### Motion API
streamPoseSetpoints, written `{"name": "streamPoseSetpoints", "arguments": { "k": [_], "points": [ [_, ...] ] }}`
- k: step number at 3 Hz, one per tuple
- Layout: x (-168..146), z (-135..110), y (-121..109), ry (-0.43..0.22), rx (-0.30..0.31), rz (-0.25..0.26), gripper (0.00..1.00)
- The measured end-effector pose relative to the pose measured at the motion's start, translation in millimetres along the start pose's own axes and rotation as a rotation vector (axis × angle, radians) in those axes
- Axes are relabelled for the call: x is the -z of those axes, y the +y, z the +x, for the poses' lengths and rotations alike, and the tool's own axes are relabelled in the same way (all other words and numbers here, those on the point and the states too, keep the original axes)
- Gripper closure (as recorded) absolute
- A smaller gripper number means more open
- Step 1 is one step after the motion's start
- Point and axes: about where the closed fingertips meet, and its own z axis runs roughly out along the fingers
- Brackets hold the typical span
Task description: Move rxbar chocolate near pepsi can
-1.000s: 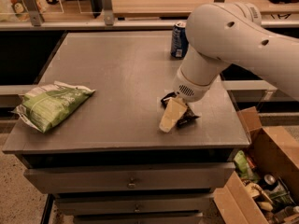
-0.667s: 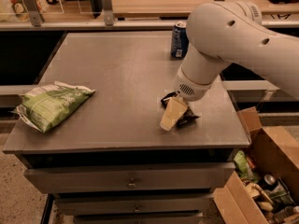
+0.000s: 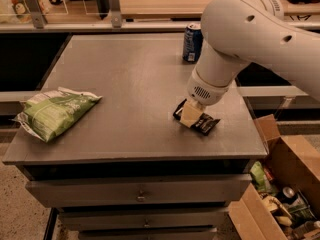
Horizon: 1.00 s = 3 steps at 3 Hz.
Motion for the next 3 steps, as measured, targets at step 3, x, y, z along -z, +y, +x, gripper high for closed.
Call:
{"name": "streamPoseSetpoints", "arguments": {
  "k": [3],
  "points": [
    [87, 23, 28, 0.057, 0.223, 0.091, 1.00]
  ]
}}
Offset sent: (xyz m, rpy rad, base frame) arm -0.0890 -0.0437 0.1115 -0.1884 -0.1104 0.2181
